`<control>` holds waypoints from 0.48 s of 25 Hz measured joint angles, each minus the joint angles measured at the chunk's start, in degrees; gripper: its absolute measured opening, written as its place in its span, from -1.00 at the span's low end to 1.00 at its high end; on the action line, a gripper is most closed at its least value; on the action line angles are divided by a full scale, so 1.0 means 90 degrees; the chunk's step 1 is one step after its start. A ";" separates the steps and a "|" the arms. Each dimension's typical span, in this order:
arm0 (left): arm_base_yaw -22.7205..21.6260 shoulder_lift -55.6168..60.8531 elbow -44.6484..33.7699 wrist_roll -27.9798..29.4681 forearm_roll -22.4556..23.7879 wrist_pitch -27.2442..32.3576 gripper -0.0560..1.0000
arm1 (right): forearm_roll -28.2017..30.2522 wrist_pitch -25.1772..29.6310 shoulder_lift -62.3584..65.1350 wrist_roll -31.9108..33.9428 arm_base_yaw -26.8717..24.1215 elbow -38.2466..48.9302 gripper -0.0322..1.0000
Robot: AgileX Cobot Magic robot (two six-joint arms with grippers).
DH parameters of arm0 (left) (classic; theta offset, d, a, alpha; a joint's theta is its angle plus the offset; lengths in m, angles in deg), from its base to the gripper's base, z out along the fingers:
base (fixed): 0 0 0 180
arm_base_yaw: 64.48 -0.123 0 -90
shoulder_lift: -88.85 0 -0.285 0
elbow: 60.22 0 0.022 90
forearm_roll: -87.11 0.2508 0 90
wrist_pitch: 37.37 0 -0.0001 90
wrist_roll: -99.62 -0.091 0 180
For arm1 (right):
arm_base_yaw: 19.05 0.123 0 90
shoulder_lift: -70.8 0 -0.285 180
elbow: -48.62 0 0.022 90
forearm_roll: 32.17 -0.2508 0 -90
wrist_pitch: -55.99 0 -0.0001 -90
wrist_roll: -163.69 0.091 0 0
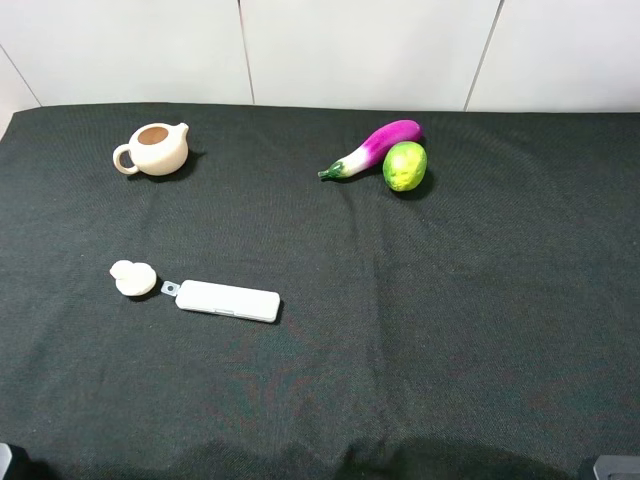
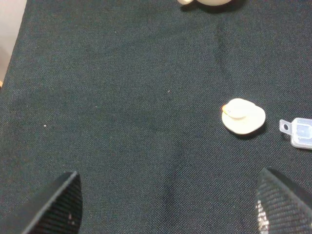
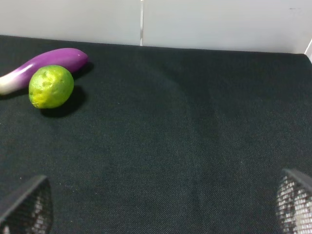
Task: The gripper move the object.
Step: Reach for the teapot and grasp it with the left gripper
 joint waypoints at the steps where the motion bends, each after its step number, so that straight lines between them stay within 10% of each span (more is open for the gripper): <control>1: 0.0000 0.0000 0.0000 0.0000 0.0000 0.0000 0.55 | 0.0000 0.0000 0.0000 0.0000 0.0000 0.0000 0.41; 12: 0.0000 0.0000 0.0000 0.0000 0.0000 0.0000 0.55 | 0.0000 0.0000 0.0000 0.0000 0.0000 0.0000 0.41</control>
